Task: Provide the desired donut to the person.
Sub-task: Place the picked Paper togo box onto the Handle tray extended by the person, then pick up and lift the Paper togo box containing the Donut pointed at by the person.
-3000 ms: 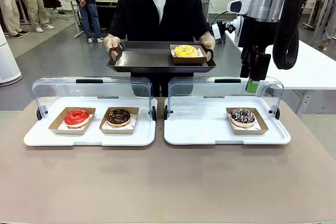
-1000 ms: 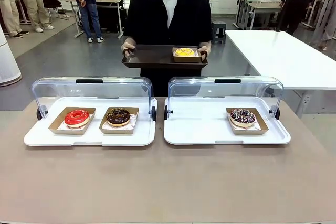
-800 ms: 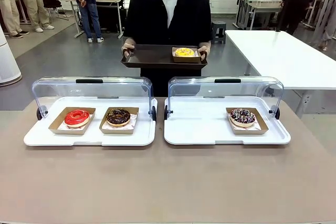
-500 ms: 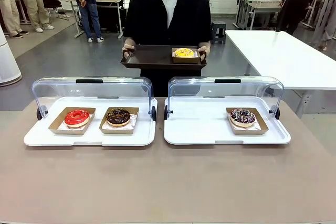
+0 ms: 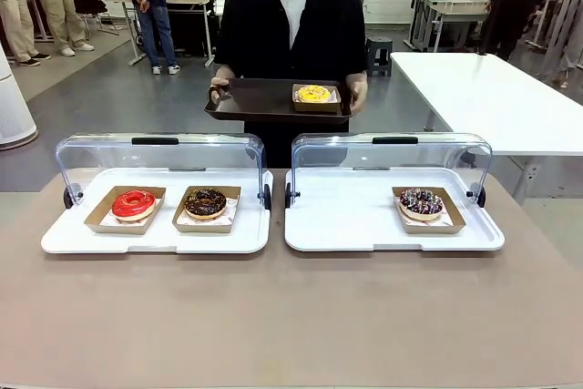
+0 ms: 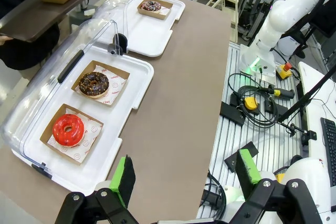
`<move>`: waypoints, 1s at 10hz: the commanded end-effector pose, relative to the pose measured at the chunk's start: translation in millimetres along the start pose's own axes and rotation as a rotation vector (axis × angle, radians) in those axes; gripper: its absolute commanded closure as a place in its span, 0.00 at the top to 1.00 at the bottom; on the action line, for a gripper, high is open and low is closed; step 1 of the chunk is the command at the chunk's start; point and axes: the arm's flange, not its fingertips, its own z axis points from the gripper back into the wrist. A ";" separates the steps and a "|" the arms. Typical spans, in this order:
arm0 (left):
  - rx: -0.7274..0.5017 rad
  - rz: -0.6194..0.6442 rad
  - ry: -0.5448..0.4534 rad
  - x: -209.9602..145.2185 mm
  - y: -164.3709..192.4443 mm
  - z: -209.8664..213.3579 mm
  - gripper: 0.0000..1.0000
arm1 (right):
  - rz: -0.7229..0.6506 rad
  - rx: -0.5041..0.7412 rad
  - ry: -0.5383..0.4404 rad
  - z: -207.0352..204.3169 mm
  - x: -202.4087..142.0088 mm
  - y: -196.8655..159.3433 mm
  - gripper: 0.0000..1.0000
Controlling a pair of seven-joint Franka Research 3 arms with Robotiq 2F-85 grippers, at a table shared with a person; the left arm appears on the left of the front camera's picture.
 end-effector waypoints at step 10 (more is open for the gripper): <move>-0.002 -0.017 -0.013 0.3 -0.3 1.2 1.00 | 0.003 0.002 -0.019 0.1 -0.2 -1.3 1.00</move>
